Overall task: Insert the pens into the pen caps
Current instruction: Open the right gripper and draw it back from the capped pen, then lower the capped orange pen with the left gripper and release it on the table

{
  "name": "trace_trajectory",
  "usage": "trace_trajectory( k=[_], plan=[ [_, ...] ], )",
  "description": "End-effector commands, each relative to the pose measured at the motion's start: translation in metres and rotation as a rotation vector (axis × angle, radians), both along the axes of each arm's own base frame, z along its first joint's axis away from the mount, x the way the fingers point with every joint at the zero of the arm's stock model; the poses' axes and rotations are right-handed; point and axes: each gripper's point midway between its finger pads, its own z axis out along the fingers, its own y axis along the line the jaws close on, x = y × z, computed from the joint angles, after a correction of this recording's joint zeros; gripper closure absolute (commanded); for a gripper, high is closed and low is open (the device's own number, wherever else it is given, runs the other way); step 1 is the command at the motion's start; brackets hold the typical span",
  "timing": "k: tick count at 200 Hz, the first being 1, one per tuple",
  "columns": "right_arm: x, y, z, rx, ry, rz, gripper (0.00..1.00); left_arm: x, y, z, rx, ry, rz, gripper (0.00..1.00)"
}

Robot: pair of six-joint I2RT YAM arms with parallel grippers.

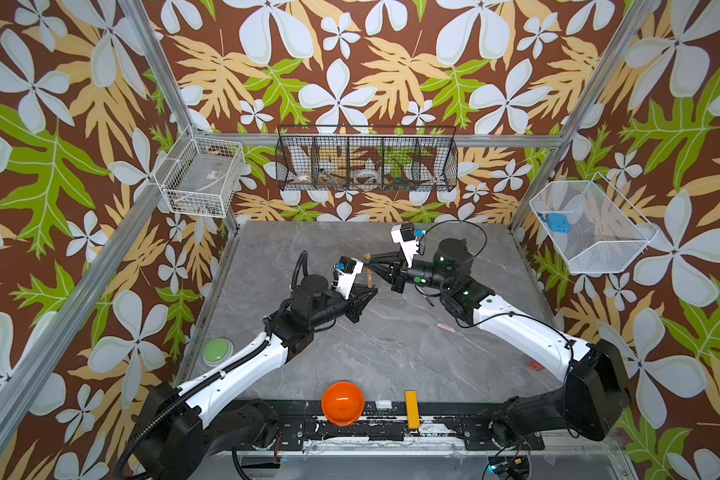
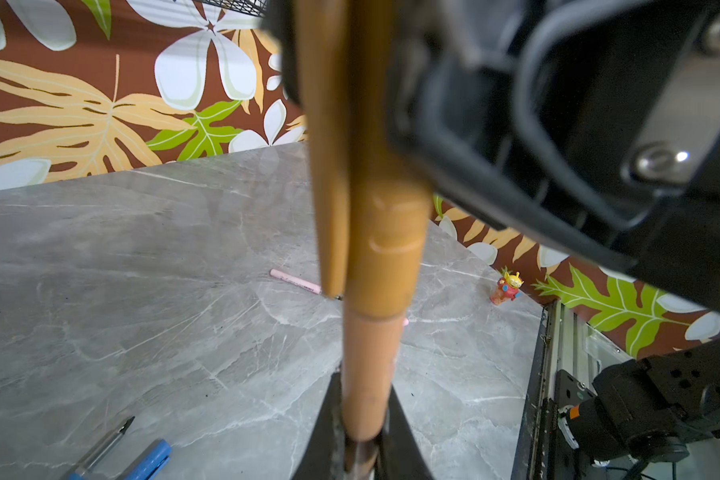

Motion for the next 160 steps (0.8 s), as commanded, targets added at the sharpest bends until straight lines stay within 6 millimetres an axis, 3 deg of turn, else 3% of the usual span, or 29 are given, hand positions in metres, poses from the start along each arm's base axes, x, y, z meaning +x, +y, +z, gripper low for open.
trace_trajectory(
  k=[1,21,31,57,72,98,131,160],
  plan=[
    [-0.023,-0.006,-0.050,-0.123,0.259,0.083,1.00,0.011,0.012,0.118,-0.251,-0.386,0.082,1.00],
    [-0.002,-0.029,-0.030,-0.085,0.210,-0.037,1.00,0.013,0.009,0.074,-0.170,-0.264,0.071,1.00],
    [0.008,-0.042,-0.019,-0.069,0.186,-0.102,0.84,0.012,0.009,0.049,-0.125,-0.196,0.069,1.00],
    [0.016,-0.065,0.009,-0.053,0.105,-0.189,0.60,0.011,0.026,-0.008,-0.007,-0.041,0.149,1.00],
    [0.017,-0.072,0.012,-0.087,0.079,-0.222,0.52,0.009,0.046,-0.030,0.048,0.024,0.240,1.00],
    [0.028,-0.076,-0.010,-0.165,0.122,-0.275,0.50,0.013,0.085,-0.059,0.112,0.109,0.400,1.00],
    [0.048,-0.071,-0.058,-0.268,0.227,-0.296,0.49,0.034,0.137,-0.121,0.171,0.403,0.528,1.00],
    [0.058,-0.064,-0.083,-0.294,0.278,-0.280,0.49,0.045,0.155,-0.162,0.278,0.546,0.577,1.00]
  ],
)
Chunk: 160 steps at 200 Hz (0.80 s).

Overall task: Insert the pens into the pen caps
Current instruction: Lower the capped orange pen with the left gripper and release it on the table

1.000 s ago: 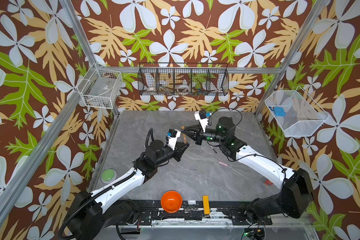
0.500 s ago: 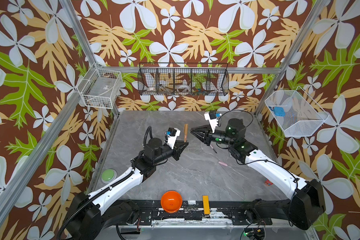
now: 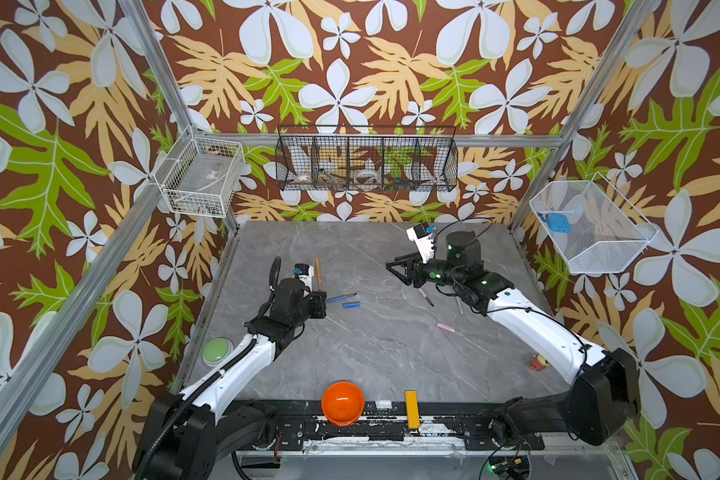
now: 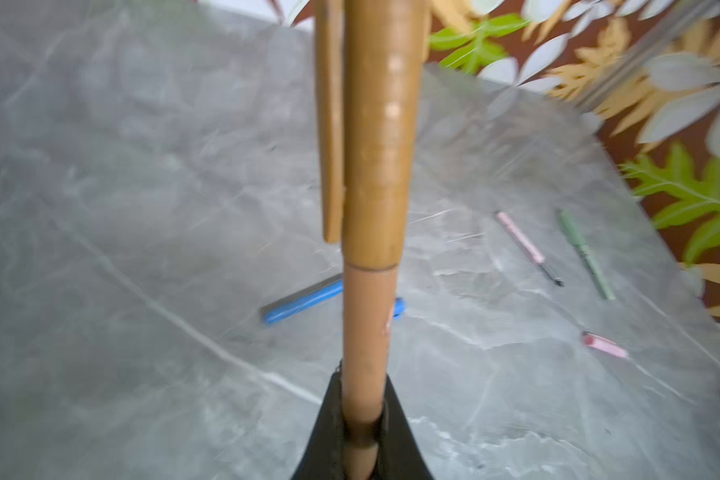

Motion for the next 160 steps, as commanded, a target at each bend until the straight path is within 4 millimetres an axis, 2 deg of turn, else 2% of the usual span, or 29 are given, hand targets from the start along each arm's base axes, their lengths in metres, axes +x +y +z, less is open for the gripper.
trace_trajectory(
  k=[1,33,59,87,107,142,160],
  plan=[
    [0.005,0.002,-0.015,-0.026,0.027,0.003,0.49,-0.004,0.006,-0.032,0.040,0.156,0.009,1.00],
    [0.005,0.006,-0.030,-0.023,0.062,0.017,0.49,0.000,0.007,-0.065,0.106,0.282,-0.009,1.00],
    [0.004,0.005,-0.040,-0.036,0.076,0.017,0.48,-0.006,0.018,-0.096,0.181,0.392,0.000,1.00],
    [0.003,0.005,-0.045,-0.043,0.085,0.017,0.48,-0.009,0.022,-0.118,0.213,0.473,0.007,1.00],
    [0.003,0.004,-0.048,-0.050,0.092,0.016,0.48,-0.009,0.025,-0.124,0.235,0.495,0.016,1.00],
    [0.007,-0.005,-0.060,-0.119,0.118,-0.033,0.47,-0.008,0.025,-0.122,0.233,0.490,0.021,1.00],
    [0.008,-0.008,-0.065,-0.146,0.129,-0.043,0.47,-0.010,0.025,-0.123,0.233,0.493,0.022,0.84]
  ],
)
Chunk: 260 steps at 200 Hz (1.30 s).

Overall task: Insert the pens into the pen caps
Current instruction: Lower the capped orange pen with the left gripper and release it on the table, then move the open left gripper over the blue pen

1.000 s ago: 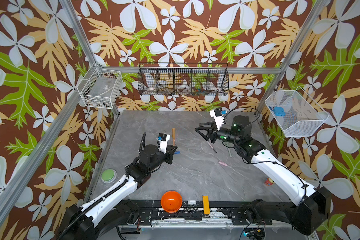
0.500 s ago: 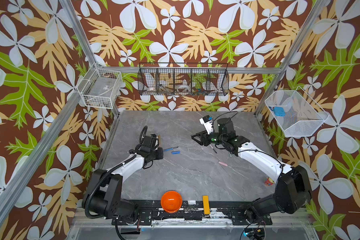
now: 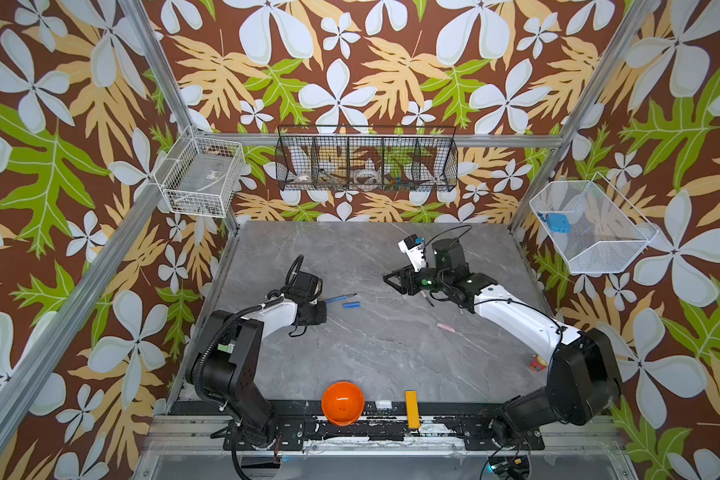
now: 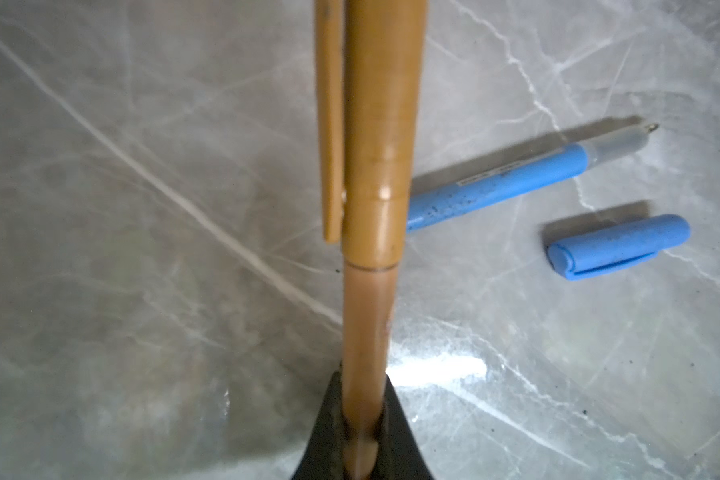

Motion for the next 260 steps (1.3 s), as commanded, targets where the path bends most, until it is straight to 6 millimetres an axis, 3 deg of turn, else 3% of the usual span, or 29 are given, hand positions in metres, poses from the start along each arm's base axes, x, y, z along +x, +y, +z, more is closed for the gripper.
trace_trajectory(
  k=[1,18,71,81,96,115,137,148,185,210,260],
  plan=[
    [0.002,-0.006,-0.008,-0.054,0.013,-0.021,0.47,-0.011,0.007,-0.007,0.035,0.046,0.007,0.83],
    [0.001,-0.006,-0.008,-0.058,0.015,-0.020,0.47,-0.012,0.008,-0.007,0.036,0.046,0.009,0.67],
    [0.006,-0.011,-0.013,-0.099,0.018,-0.044,0.47,-0.007,0.008,0.007,0.033,0.019,0.014,0.63],
    [0.006,-0.012,-0.012,-0.101,0.015,-0.044,0.47,-0.003,0.010,0.016,0.047,-0.005,0.023,0.61],
    [0.005,-0.012,-0.010,-0.100,0.009,-0.045,0.47,0.004,0.014,0.033,0.064,-0.042,0.037,0.49],
    [0.005,-0.013,-0.011,-0.104,0.008,-0.053,0.47,0.017,0.012,0.066,0.047,-0.112,0.047,0.40],
    [0.004,-0.013,-0.012,-0.091,0.011,-0.053,0.47,0.032,-0.011,0.105,-0.028,-0.201,-0.022,0.29],
    [0.003,-0.012,-0.012,-0.080,0.011,-0.050,0.47,0.037,-0.024,0.113,-0.033,-0.223,-0.093,0.28],
    [-0.006,-0.004,-0.006,-0.007,0.007,-0.006,0.46,0.058,-0.062,0.103,-0.035,-0.149,-0.326,0.29],
    [-0.012,-0.005,-0.003,0.016,0.004,-0.002,0.46,0.068,-0.062,0.098,0.008,-0.153,-0.377,0.29],
    [-0.022,-0.005,-0.005,0.036,0.012,0.016,0.46,0.063,-0.049,0.077,0.123,-0.087,-0.457,0.28]
  ],
)
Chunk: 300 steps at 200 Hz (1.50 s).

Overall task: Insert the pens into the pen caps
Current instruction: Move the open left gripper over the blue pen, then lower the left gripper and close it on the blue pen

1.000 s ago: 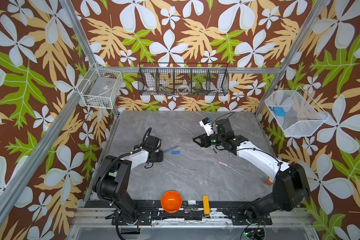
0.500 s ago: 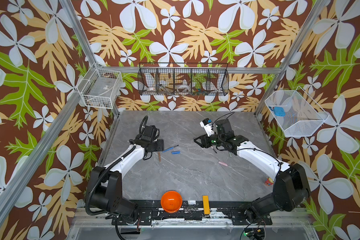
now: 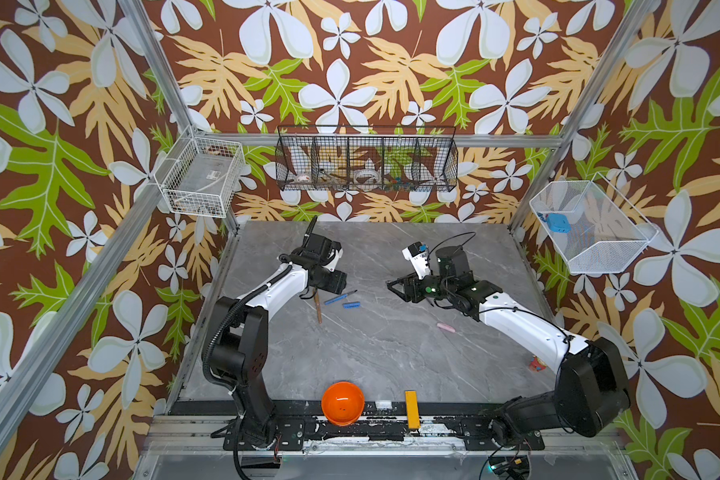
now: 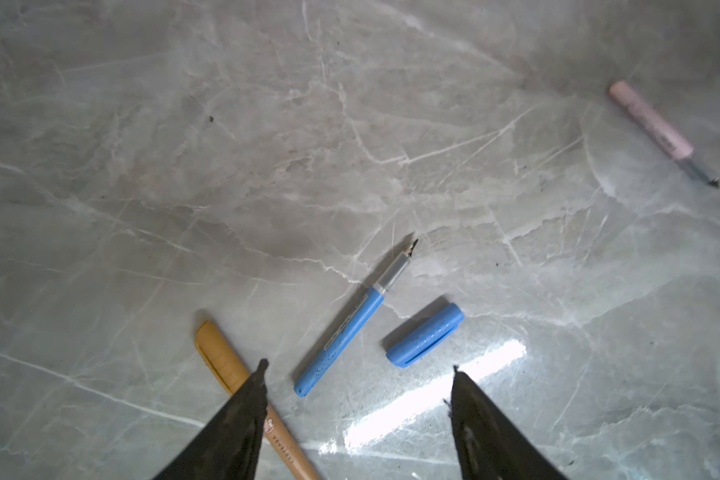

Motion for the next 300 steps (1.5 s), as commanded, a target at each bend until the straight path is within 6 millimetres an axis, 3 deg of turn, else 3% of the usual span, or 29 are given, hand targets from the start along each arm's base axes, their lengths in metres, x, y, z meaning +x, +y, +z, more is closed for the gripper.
trace_trajectory(
  k=[1,93,156,203,271,300],
  plan=[
    [-0.002,0.005,0.006,0.033,-0.010,0.021,0.46,-0.007,0.008,-0.007,0.078,0.025,-0.060,0.28],
    [-0.007,0.010,0.009,0.110,-0.012,0.036,0.46,-0.008,-0.002,-0.040,0.085,0.094,-0.130,0.28],
    [-0.007,0.014,0.006,0.135,0.000,0.046,0.46,0.001,0.011,-0.060,0.166,0.072,-0.088,0.30],
    [-0.004,0.017,0.010,0.173,-0.001,0.047,0.46,0.002,0.009,-0.062,0.150,0.063,-0.090,0.33],
    [-0.006,0.015,0.007,0.161,-0.003,0.038,0.46,-0.007,0.011,-0.082,0.157,0.108,-0.082,0.47],
    [-0.006,0.014,0.007,0.160,-0.002,0.035,0.46,-0.010,0.011,-0.087,0.174,0.109,-0.077,0.61]
  ],
)
